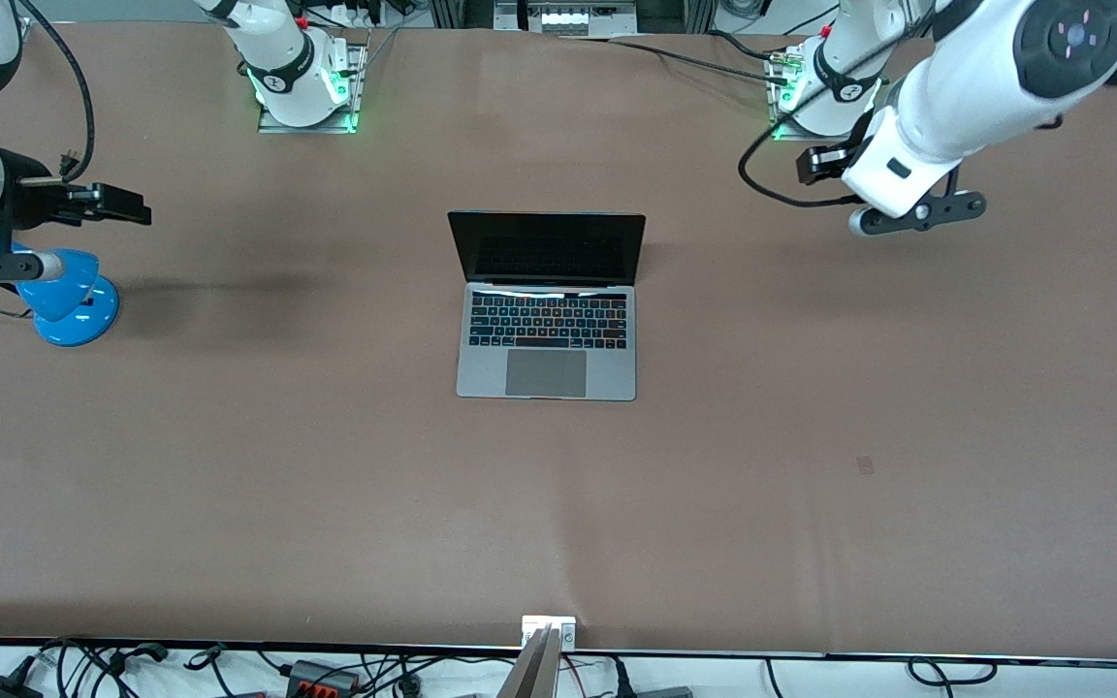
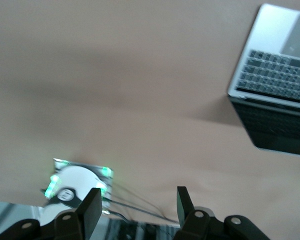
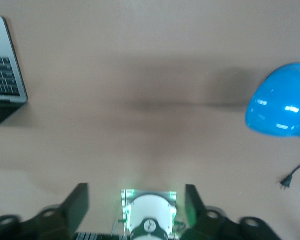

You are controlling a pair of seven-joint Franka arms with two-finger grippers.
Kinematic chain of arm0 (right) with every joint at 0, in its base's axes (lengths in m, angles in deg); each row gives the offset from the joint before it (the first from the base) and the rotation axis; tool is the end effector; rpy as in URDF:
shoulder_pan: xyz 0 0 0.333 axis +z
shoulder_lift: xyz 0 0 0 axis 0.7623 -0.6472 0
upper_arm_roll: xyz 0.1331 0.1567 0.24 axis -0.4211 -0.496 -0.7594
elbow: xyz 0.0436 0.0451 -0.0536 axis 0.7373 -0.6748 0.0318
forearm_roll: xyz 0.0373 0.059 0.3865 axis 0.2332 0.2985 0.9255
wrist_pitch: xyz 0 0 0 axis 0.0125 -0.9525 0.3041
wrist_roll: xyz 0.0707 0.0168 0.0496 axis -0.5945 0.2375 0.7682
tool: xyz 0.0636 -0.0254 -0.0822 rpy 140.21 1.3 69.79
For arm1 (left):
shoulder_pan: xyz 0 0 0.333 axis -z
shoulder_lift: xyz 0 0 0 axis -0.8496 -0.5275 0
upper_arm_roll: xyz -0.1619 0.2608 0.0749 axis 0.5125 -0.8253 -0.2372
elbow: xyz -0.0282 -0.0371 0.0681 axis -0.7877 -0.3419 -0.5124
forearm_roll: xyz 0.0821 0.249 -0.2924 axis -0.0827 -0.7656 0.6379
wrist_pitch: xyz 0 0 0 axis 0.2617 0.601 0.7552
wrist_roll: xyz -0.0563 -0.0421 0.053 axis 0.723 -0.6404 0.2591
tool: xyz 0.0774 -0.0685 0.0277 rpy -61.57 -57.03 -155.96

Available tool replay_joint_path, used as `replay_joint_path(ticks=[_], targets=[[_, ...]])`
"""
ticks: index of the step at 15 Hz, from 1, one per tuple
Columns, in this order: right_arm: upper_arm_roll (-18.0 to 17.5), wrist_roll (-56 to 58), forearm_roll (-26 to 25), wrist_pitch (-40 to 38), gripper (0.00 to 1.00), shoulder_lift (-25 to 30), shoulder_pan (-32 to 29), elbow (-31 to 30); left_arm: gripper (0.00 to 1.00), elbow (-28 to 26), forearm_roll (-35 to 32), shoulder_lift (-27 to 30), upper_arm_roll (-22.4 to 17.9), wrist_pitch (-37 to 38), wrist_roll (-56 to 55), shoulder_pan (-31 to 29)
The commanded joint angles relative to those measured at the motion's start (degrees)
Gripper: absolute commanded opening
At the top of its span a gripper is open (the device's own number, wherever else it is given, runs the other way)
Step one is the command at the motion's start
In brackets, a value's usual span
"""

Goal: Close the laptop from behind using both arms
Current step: 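Raise both grippers from rest and swing them toward the laptop, then move both grippers above the laptop screen's back edge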

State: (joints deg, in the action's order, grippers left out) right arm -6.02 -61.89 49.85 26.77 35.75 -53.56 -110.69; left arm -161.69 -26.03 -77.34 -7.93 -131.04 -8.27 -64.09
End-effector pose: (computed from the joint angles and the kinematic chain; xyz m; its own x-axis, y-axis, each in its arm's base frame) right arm 0.5452 -0.0048 0.5441 0.9372 0.0267 -0.3477 0.0144 -0.9992 -0.0377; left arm 0.4915 -0.1825 0.5423 0.8953 0.1853 -0.4050 0.1991 -0.9799 -0.0081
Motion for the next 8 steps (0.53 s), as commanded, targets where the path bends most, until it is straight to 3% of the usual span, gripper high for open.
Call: replay_joint_path(ticks=[1, 3, 6, 8], targets=[[-0.1, 0.9, 0.8, -2.9, 0.1, 0.0, 0.1, 0.9, 0.41, 0.4, 3.4, -1.7, 0.1, -0.3, -0.9, -0.3], [-0.2, 0.9, 0.8, -3.1, 0.05, 0.3, 0.1, 0.3, 0.18, 0.1, 4.7, -1.9, 0.1, -0.3, -1.4, -0.1], [-0.2, 0.8, 0.9, -5.7, 0.0, 2.8, 1.0, -2.4, 0.03, -1.5, 9.6, -3.1, 0.3, 0.1, -7.1, 0.0], [-0.2, 0.8, 0.9, -5.6, 0.0, 5.5, 1.9, -5.7, 0.0, -2.3, 10.0, -4.1, 2.3, -0.3, -7.8, -0.1]])
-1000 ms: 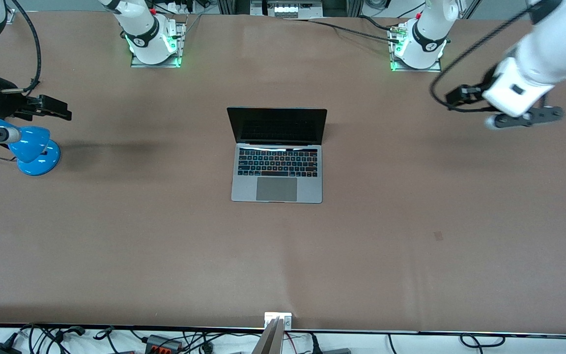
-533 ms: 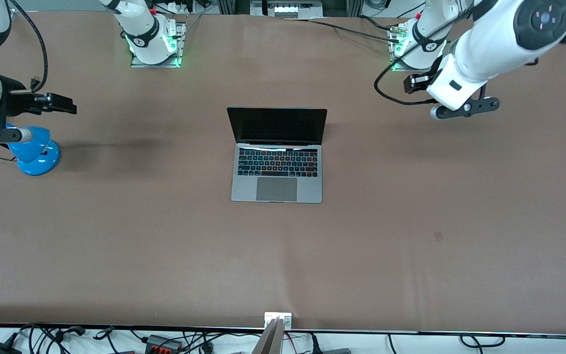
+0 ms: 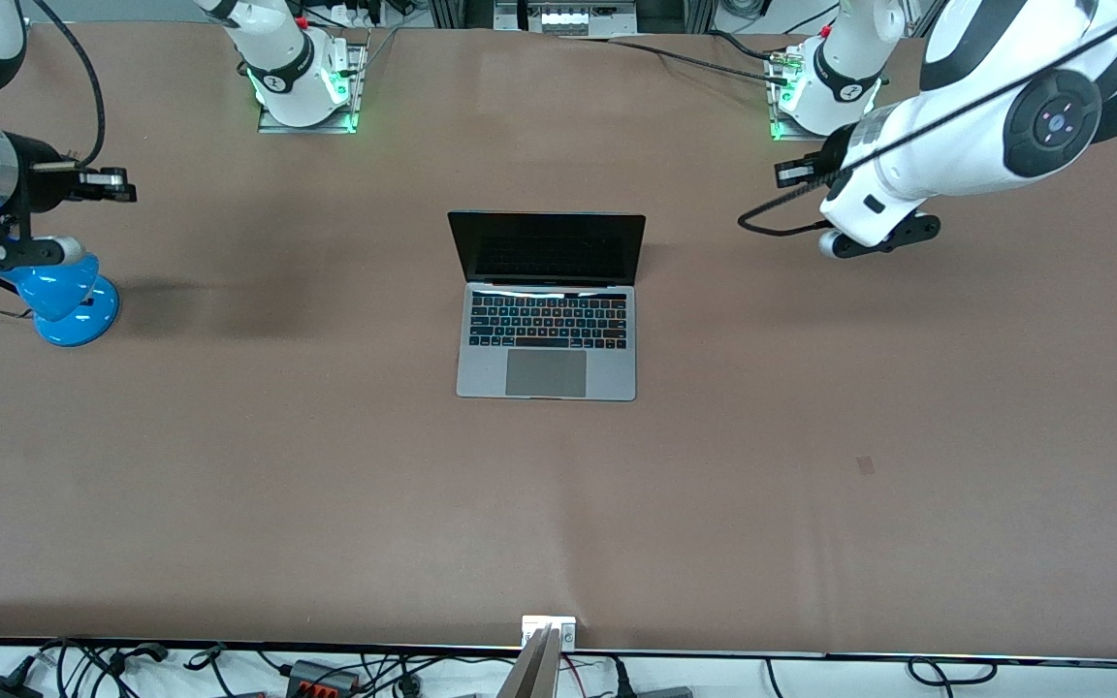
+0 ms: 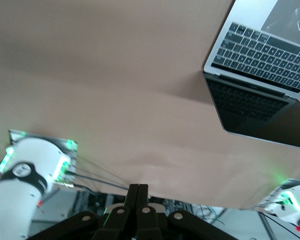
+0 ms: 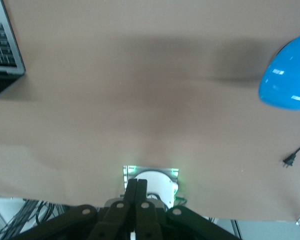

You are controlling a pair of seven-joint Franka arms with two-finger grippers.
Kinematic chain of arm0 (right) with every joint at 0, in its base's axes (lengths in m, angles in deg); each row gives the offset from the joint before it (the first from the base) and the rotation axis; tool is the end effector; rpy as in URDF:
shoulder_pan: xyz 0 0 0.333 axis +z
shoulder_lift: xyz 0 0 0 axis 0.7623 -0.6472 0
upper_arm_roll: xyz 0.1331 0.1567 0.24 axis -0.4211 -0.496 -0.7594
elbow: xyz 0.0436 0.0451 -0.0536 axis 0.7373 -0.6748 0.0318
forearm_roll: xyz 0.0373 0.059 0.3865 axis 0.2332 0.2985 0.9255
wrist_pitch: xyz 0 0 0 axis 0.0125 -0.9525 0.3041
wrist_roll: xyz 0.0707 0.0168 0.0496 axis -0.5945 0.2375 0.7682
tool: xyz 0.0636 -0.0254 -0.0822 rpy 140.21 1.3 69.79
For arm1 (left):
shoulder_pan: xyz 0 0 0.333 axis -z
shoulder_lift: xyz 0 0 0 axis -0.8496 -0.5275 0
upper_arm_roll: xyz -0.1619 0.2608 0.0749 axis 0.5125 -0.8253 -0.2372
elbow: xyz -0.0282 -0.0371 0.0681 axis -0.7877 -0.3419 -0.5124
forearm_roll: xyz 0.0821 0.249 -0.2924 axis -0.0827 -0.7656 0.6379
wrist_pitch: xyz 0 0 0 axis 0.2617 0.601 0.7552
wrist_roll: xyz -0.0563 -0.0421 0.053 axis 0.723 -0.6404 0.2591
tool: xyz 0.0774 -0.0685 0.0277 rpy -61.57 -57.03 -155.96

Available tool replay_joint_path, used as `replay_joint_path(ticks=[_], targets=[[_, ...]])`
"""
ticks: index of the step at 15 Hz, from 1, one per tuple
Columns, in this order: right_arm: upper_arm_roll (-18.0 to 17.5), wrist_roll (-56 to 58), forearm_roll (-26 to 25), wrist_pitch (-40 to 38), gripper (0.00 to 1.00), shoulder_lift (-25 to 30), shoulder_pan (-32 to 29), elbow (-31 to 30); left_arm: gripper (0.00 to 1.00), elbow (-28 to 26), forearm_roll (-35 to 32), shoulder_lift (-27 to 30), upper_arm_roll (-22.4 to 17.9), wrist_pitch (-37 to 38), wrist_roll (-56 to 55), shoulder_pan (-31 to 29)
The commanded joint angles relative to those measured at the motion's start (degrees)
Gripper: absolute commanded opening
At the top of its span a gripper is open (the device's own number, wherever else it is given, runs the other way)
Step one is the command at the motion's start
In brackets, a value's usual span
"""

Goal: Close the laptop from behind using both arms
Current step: 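Move both grippers above the laptop screen's back edge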

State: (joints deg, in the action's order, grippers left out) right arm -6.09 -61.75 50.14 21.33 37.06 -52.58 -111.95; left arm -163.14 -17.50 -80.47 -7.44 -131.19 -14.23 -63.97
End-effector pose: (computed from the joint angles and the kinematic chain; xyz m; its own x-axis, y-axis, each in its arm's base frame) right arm 0.5256 0.0062 0.5431 0.8996 0.0497 -0.4339 0.0333 -0.9984 -0.0453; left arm 0.4927 -0.2029 0.5109 0.8075 0.2358 -0.5406 0.3074 -0.9505 0.0446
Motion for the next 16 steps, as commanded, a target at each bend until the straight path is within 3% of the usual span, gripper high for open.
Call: replay_joint_path(ticks=[1, 5, 9, 11, 13, 16], targets=[[-0.1, 0.5, 0.8, 0.1, 0.0, 5.7, 1.2, -6.3, 0.0, -1.6, 1.6, -1.4, 3.0, -2.1, -1.7, -0.1], [-0.1, -0.5, 1.5, 4.2, 0.0, 13.3, 4.8, -15.7, 0.0, -6.3, 1.7, -3.2, 10.5, -12.0, 0.6, -0.2], [-0.2, -6.0, 7.0, 16.4, 0.0, 24.2, 9.9, -30.2, 0.0, -10.8, 1.9, -2.9, 13.6, -19.0, 6.2, 0.3], [-0.2, -10.5, 7.0, 19.0, 0.0, 25.4, 14.0, -31.9, 0.0, -14.4, 1.9, -2.8, 17.2, -25.4, 6.9, -0.2], [-0.2, -14.5, 7.0, 21.7, 0.0, 25.4, 17.7, -33.0, 0.0, -20.1, 1.9, -0.6, 18.4, -31.7, 10.3, -0.3], [-0.2, -20.5, 7.0, 33.9, 0.0, 24.5, 25.1, -37.4, 0.0, -24.3, 3.5, 2.0, 20.8, -35.3, 12.1, -0.1]])
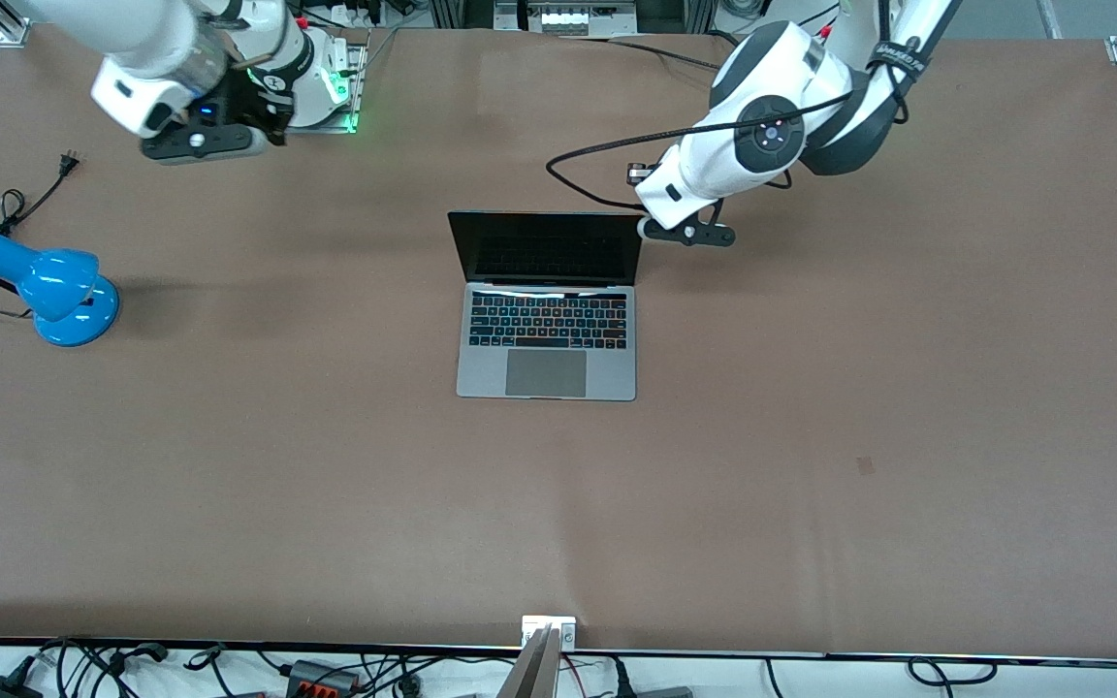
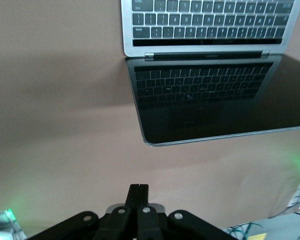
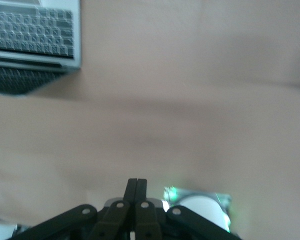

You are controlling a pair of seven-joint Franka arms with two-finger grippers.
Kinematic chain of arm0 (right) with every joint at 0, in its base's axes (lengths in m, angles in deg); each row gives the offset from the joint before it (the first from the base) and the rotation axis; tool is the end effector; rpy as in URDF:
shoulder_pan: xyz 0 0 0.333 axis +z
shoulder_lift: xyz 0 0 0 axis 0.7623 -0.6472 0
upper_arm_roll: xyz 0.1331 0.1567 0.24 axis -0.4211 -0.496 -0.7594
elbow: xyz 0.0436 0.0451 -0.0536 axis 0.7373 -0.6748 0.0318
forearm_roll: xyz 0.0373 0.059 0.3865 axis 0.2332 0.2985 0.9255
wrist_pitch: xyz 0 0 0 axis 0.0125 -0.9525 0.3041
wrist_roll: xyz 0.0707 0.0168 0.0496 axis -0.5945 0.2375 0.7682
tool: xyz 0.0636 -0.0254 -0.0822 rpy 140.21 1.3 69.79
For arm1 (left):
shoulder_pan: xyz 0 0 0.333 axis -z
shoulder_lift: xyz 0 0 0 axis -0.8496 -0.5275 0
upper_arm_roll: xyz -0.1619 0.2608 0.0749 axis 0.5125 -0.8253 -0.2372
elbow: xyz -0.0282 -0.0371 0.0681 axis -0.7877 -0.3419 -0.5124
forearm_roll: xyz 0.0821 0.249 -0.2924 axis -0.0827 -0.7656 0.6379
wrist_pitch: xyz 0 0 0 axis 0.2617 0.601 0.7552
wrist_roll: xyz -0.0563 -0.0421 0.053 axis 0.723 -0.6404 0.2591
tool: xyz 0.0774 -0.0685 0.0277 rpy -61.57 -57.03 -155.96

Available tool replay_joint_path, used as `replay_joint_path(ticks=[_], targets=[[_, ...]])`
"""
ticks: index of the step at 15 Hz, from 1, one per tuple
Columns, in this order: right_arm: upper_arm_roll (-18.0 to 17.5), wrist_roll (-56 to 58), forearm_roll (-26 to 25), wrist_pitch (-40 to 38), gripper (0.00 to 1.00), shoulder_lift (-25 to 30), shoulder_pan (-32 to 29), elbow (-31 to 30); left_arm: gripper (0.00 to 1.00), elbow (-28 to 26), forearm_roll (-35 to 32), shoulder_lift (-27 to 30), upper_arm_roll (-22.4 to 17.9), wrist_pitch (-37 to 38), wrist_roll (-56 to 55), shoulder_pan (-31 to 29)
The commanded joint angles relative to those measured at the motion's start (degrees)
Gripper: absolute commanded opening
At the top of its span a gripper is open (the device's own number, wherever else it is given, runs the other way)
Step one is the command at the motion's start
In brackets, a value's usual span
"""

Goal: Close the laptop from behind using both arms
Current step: 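Move both grippers above the laptop screen's back edge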

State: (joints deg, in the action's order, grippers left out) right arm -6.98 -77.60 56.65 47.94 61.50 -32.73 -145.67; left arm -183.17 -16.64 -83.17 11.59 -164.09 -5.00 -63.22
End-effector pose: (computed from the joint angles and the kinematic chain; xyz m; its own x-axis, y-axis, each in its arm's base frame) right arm 0.3933 0.1688 0.5097 0.9808 0.0935 -0.1710 0.0826 -0.9941 -0.0699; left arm 0.4092 -0.3480 0.3739 0.9141 -0.0820 -0.3971 0.0025 -0.9782 0.2077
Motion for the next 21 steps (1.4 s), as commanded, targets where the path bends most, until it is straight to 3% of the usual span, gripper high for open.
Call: replay_joint_path(ticks=[1, 4, 10, 15, 21], targets=[[0.7, -9.0, 0.5, 9.2, 0.0, -1.0, 8.5, -3.7, 0.0, -4.8, 2.8, 5.1, 2.4, -3.7, 2.7, -0.7], [0.7, -15.2, 0.4, 13.0, 0.0, -3.2, 14.8, -3.9, 0.0, -5.3, 3.0, 4.1, 2.9, -6.7, 2.7, -0.5], [0.7, -27.5, 0.4, 27.0, 0.0, -13.0, 23.0, -4.0, 0.0, -5.5, 3.0, 2.1, 2.9, -10.0, 2.8, -0.4], [0.7, -30.7, 0.1, 34.2, 0.0, -18.2, 26.0, -4.3, 0.0, -6.0, 3.0, 2.0, 3.1, -11.1, 2.8, 0.0], [0.7, -30.6, -1.8, 41.3, 0.0, -23.5, 26.6, -4.2, 0.0, -4.6, 2.3, -2.7, 2.8, -13.5, 2.9, -0.3]])
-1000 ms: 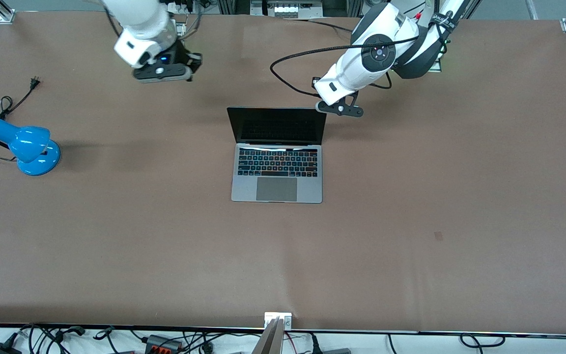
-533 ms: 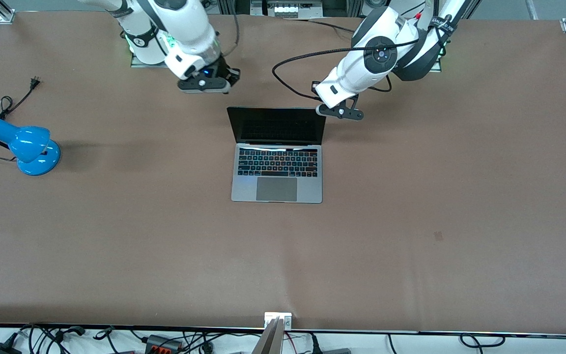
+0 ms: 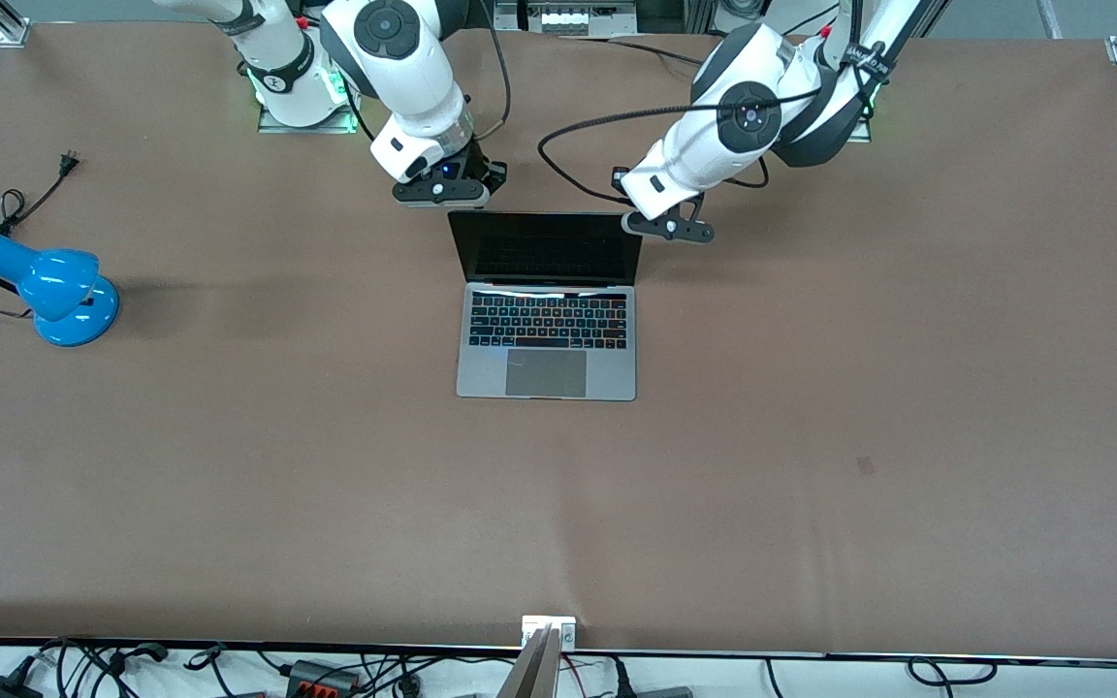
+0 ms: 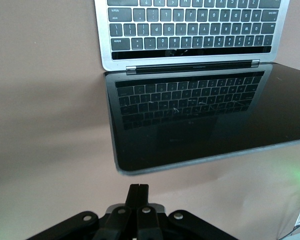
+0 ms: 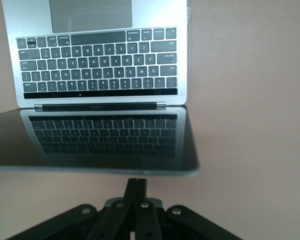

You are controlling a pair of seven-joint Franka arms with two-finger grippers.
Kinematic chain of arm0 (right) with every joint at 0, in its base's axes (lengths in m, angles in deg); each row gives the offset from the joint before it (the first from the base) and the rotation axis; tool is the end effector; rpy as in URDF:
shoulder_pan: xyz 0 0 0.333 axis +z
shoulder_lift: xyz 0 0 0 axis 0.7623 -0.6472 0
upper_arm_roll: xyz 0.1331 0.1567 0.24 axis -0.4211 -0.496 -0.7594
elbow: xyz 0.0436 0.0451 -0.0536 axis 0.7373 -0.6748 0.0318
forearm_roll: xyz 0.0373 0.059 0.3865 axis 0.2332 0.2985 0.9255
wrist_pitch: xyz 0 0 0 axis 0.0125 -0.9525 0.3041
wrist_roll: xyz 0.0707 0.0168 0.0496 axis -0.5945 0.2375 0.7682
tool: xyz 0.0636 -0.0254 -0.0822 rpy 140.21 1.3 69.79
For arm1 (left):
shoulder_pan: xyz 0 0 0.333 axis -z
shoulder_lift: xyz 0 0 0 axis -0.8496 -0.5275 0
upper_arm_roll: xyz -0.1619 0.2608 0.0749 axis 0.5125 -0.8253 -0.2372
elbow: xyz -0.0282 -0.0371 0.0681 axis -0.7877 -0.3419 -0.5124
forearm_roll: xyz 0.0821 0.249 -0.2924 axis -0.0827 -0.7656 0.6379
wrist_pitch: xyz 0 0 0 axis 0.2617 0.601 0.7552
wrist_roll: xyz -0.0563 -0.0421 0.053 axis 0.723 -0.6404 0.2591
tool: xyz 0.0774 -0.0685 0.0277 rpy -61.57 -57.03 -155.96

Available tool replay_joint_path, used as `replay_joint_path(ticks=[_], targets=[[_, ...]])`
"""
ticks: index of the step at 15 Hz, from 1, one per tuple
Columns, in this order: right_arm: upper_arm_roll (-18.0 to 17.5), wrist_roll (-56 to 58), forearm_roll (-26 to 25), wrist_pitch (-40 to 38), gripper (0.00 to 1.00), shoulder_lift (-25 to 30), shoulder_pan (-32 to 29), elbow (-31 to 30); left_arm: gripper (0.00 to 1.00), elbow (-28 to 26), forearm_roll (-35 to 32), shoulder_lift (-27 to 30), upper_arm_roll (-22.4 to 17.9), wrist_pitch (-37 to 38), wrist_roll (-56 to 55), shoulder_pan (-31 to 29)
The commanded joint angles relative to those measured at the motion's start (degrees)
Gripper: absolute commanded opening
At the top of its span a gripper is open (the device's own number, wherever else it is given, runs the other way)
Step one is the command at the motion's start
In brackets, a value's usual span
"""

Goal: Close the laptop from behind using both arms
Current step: 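Push the screen's back down with both grippers toward the keyboard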

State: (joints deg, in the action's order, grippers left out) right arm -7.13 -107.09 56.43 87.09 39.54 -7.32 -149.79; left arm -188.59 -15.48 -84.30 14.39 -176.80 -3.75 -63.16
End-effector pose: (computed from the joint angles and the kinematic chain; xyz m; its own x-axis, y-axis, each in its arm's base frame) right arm 0.3583 0.3816 0.3495 0.9991 -0.0389 -0.0159 -0.0406 -0.9912 -0.1257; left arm 0.3956 -0.3620 0.3420 0.9463 -0.0878 -0.3110 -0.0025 -0.9644 0.2646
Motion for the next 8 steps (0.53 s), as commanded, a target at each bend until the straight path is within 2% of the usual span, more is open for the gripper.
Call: replay_joint_path(ticks=[1, 3, 6, 8], targets=[[0.9, -1.1, -3.9, 2.7, 0.0, -2.2, 1.0, 0.1, 0.0, 1.4, 1.2, -1.6, -0.1, -0.8, 1.7, -0.4], [1.0, -1.1, -7.0, 4.1, 0.0, -2.7, 0.3, 0.1, 0.0, 2.2, 1.1, -2.3, -0.3, -0.9, 1.7, -0.5], [1.4, -1.1, -8.4, 5.0, 0.0, -3.0, -0.5, 0.7, 0.0, 3.0, -2.2, -4.4, -0.4, -2.6, 1.2, -0.5], [1.4, -1.1, -9.2, 8.5, 0.0, -4.3, -2.0, 0.6, 0.0, 4.9, -4.1, -6.6, -0.8, -2.6, 0.9, -0.5]])
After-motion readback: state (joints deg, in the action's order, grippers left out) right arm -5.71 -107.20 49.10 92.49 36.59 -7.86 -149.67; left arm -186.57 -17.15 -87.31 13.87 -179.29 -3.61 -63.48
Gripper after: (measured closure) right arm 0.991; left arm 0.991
